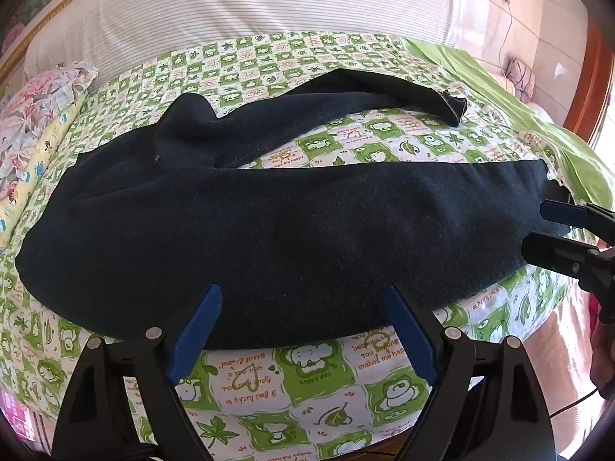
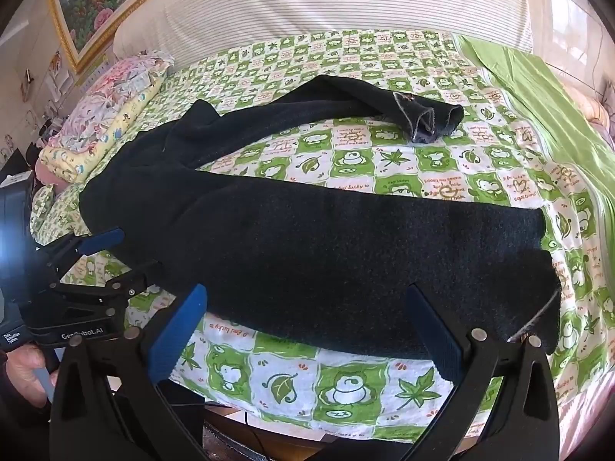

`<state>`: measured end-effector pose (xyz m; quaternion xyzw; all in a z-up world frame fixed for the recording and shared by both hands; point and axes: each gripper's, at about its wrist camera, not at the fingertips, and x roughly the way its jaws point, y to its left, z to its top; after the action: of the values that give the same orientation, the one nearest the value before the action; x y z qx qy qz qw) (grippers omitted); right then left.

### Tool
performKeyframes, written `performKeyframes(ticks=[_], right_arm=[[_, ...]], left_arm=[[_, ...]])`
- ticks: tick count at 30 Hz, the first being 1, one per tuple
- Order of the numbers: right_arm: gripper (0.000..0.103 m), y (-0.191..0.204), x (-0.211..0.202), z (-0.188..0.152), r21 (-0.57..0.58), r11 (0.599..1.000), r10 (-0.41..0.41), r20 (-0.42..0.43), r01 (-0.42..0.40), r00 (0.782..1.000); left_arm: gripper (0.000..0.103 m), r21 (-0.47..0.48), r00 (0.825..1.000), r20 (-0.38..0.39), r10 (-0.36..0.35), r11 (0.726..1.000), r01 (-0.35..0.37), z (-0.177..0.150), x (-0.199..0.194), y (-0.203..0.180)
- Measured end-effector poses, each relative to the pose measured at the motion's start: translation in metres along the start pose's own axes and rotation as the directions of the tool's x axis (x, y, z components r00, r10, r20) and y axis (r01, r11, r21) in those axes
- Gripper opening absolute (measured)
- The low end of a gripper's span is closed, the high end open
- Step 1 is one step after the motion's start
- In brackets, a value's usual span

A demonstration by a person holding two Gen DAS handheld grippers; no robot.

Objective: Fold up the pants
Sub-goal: 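Move both grippers toward the waistband and cuff ends of the navy pants, then grasp the pants cuff with the right gripper while the left gripper grasps the waistband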

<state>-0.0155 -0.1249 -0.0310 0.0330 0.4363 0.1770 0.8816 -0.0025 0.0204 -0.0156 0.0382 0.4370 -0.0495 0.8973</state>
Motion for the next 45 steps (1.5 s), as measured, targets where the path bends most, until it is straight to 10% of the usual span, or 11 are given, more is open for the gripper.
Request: performKeyframes(ticks=[31,45], right_arm=[[0.103,0.005,-0.002,0.003,-0.009,1.000,-0.003,0.010,0.003,1.000],[0.103,-0.012,-0.005,0.034,-0.053,0.997,-0.047,0.100,0.052,0.994]], left_arm=[[0.088,0.002,0.999,0.005,-0.036,0.999,0.036,0.003,0.000,0.002],[0.088,0.022,0.996,0.022,-0.087,0.996,0.086,0.058,0.019,0.019]])
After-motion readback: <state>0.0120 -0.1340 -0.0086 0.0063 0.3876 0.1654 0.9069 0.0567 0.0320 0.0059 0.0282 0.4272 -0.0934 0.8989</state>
